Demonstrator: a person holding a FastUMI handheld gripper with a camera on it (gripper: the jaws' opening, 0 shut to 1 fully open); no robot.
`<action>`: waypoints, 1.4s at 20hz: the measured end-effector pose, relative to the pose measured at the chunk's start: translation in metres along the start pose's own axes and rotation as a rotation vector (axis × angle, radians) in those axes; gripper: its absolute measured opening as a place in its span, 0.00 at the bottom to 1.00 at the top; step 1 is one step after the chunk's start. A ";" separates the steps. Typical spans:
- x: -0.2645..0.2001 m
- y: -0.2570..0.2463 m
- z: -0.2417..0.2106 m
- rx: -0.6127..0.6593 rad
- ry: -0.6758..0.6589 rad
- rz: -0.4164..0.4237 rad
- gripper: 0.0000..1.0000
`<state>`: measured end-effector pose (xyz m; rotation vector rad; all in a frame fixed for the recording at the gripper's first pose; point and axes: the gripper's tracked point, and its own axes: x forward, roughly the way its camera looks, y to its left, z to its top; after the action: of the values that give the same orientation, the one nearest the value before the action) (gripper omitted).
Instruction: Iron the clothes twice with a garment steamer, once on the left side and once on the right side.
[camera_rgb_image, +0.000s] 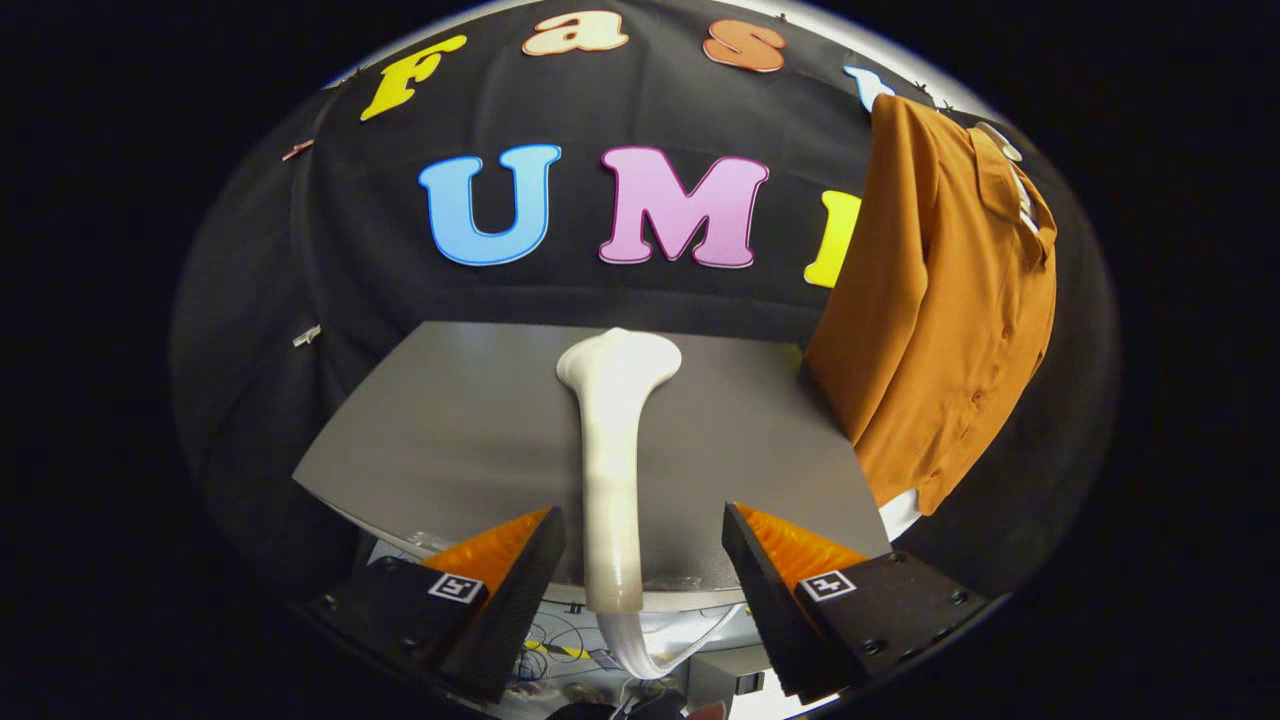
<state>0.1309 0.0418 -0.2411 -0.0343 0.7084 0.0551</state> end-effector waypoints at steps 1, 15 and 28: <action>0.004 -0.002 -0.007 0.014 0.018 0.003 0.97; -0.024 -0.003 0.011 0.100 -0.150 0.079 0.31; -0.182 -0.137 0.107 0.116 -0.687 0.066 0.31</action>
<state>0.0706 -0.0963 -0.0395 0.1159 0.0246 0.0830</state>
